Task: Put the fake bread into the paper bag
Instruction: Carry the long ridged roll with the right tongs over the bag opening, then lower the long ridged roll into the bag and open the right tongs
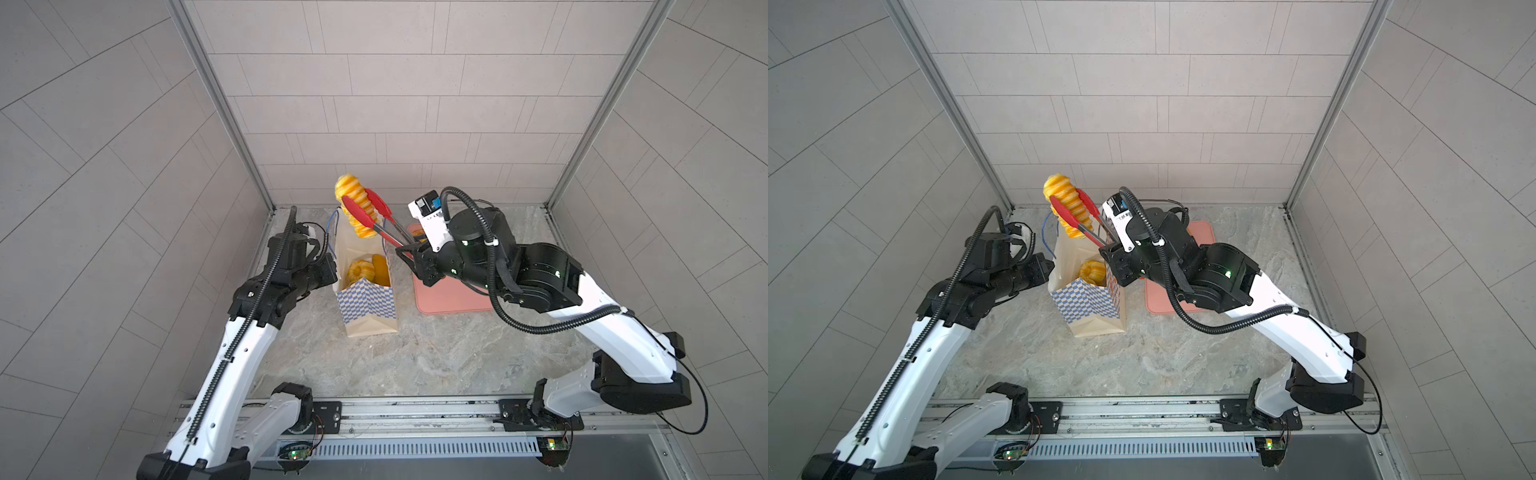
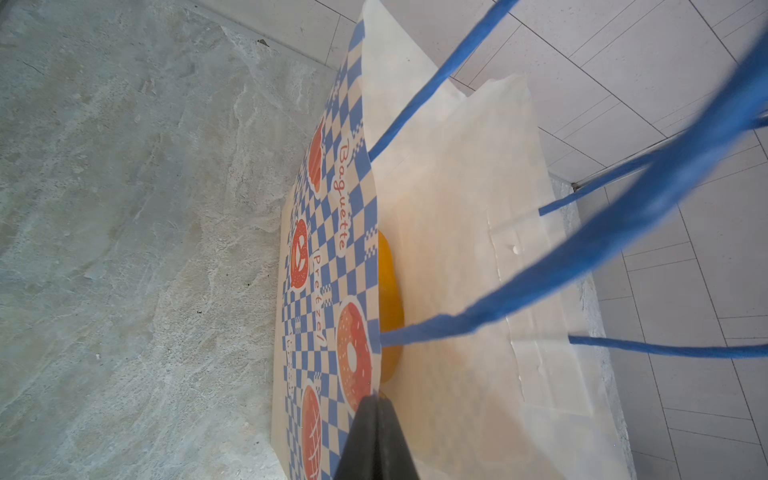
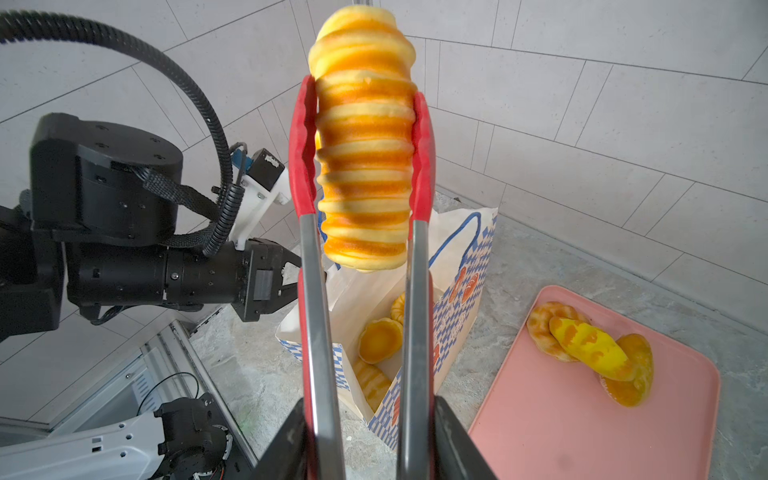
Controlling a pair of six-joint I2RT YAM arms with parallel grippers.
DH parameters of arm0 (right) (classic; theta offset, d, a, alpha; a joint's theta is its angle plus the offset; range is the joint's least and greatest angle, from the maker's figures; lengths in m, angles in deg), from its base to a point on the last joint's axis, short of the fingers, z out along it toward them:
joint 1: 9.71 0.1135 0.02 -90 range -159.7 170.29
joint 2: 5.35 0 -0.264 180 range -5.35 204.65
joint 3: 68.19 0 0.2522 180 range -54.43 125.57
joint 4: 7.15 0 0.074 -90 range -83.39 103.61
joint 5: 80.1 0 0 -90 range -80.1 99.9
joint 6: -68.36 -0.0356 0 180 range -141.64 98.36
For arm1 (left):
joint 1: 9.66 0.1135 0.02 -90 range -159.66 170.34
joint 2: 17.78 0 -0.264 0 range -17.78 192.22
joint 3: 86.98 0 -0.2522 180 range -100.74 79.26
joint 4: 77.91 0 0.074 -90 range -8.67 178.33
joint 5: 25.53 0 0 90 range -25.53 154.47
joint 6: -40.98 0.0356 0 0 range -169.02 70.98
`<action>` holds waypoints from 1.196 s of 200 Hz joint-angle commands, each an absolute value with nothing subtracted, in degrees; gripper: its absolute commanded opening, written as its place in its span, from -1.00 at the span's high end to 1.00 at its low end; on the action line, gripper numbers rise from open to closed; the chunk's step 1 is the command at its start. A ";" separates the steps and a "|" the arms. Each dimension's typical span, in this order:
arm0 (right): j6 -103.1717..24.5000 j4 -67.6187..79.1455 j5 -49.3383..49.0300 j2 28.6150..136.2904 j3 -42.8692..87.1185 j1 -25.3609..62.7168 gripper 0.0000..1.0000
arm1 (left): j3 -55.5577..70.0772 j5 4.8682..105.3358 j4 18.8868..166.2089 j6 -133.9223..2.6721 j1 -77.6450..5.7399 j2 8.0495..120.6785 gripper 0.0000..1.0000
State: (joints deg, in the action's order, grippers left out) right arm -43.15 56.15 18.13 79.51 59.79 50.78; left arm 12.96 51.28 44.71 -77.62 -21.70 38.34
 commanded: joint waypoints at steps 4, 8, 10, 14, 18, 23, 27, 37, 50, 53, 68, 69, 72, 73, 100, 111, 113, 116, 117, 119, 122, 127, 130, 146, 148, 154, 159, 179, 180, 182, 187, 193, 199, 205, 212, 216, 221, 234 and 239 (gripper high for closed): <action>-44.15 52.15 19.92 78.85 59.31 51.03 0.14 | 13.76 51.95 44.46 -77.26 -21.72 37.27 0.86; -44.21 52.11 19.92 78.73 58.91 51.04 0.14 | 13.79 51.94 44.47 -77.32 -21.71 37.20 0.86; -44.29 52.07 19.94 78.75 58.74 51.03 0.14 | 13.78 51.94 44.47 -77.30 -21.77 37.16 0.86; -44.37 51.89 19.93 78.70 58.31 51.03 0.14 | 13.86 51.93 44.47 -77.47 -21.77 37.23 0.86; -44.47 51.75 19.96 78.69 58.04 51.03 0.14 | 13.91 51.97 44.48 -77.46 -21.76 37.14 0.86; -44.55 51.71 19.96 78.68 57.48 51.07 0.14 | 13.94 52.07 44.47 -77.42 -21.74 37.13 0.86; -44.64 51.55 19.92 78.68 57.07 51.03 0.14 | 13.96 52.08 44.59 -77.45 -21.72 37.05 0.86; -44.86 51.49 20.06 78.60 56.08 51.03 0.14 | 14.17 52.14 44.56 -77.41 -21.75 37.05 0.86; -45.17 51.25 20.05 78.59 55.00 51.04 0.14 | 14.28 52.04 44.69 -77.32 -21.78 37.19 0.86; -45.23 51.21 20.06 78.59 54.74 51.03 0.14 | 14.31 51.92 44.66 -77.32 -21.74 37.23 0.86; -45.57 50.88 20.14 78.37 53.38 51.07 0.14 | 14.22 51.99 44.66 -77.30 -21.79 37.42 0.86; -45.56 50.85 20.16 78.35 53.31 51.05 0.14 | 14.22 51.99 44.65 -77.26 -21.79 37.46 0.86; -45.59 50.78 20.18 78.26 53.05 51.03 0.14 | 14.13 51.93 44.66 -77.28 -21.78 37.42 0.86; -45.61 50.80 20.22 78.25 52.97 51.03 0.14 | 14.13 51.92 44.70 -77.30 -21.74 37.42 0.86; -46.12 50.55 20.32 77.69 50.33 51.05 0.14 | 13.86 51.97 44.66 -77.32 -21.74 37.37 0.86; -46.40 50.48 20.19 77.51 49.38 51.03 0.14 | 13.82 51.84 44.67 -77.43 -21.73 37.35 0.86; -46.44 50.54 20.21 77.46 49.20 51.03 0.14 | 13.86 51.89 44.65 -77.41 -21.73 37.40 0.86; -46.54 50.49 20.20 77.35 48.95 51.03 0.14 | 13.80 51.90 44.65 -77.43 -21.78 37.46 0.86; -46.57 50.48 20.19 77.35 48.85 51.03 0.15 | 13.84 51.86 44.65 -77.46 -21.79 37.44 0.86; -46.59 50.52 20.18 77.31 48.80 51.07 0.15 | 13.82 51.78 44.69 -77.47 -21.73 37.44 0.86; -46.67 50.61 20.17 77.27 48.56 51.03 0.15 | 13.79 51.78 44.65 -77.44 -21.72 37.50 0.86; -46.81 50.48 20.20 77.23 48.11 51.05 0.14 | 13.80 51.81 44.65 -77.49 -21.76 37.43 0.86; -46.85 50.46 20.18 77.12 47.91 51.12 0.15 | 13.78 51.82 44.65 -77.52 -21.78 37.40 0.86; -47.19 50.56 20.27 77.01 46.96 51.12 0.15 | 13.70 51.79 44.67 -77.50 -21.74 37.41 0.86; -47.21 50.62 20.27 77.01 46.83 51.14 0.15 | 13.76 51.81 44.65 -77.54 -21.74 37.41 0.86; -47.35 50.60 20.41 76.93 46.59 51.20 0.15 | 13.72 51.72 44.65 -77.57 -21.75 37.37 0.86; -47.39 50.52 20.43 76.92 46.22 51.20 0.15 | 13.69 51.71 44.67 -77.58 -21.78 37.37 0.86; -47.62 50.41 20.66 76.65 45.25 51.38 0.15 | 13.41 51.62 44.56 -77.58 -21.79 37.26 0.86; -47.64 50.39 20.69 76.65 45.20 51.42 0.15 | 13.37 51.59 44.56 -77.58 -21.75 37.25 0.86; -47.65 50.41 20.68 76.59 45.08 51.43 0.15 | 13.39 51.63 44.51 -77.58 -21.78 37.29 0.86; -47.65 50.38 20.65 76.60 44.84 51.47 0.15 | 13.38 51.66 44.48 -77.58 -21.78 37.24 0.86; -47.66 50.43 20.70 76.57 44.63 51.47 0.15 | 13.28 51.67 44.47 -77.54 -21.75 37.27 0.86; -47.74 50.39 20.82 76.57 44.33 51.54 0.15 | 13.32 51.66 44.47 -77.60 -21.74 37.24 0.86; -47.74 50.44 20.85 76.57 44.12 51.55 0.15 | 13.28 51.58 44.47 -77.58 -21.72 37.25 0.86; -47.79 50.44 20.91 76.50 44.00 51.55 0.15 | 13.32 51.60 44.47 -77.58 -21.71 37.24 0.86; -47.83 50.39 20.91 76.55 43.93 51.66 0.15 | 13.28 51.57 44.49 -77.58 -21.74 37.26 0.86; -47.83 50.38 20.90 76.50 43.84 51.65 0.15 | 13.27 51.53 44.39 -77.58 -21.79 37.26 0.86; -47.83 50.48 20.89 76.44 43.83 51.66 0.14 | 13.19 51.49 44.38 -77.51 -21.75 37.25 0.86; -47.76 50.47 20.91 76.36 43.82 51.70 0.13 | 13.24 51.52 44.39 -77.59 -21.73 37.28 0.86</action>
State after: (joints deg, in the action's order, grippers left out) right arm -47.00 53.31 19.29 79.01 43.35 51.31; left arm 13.42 51.44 44.78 -77.66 -21.70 37.86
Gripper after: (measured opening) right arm 0.429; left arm 0.072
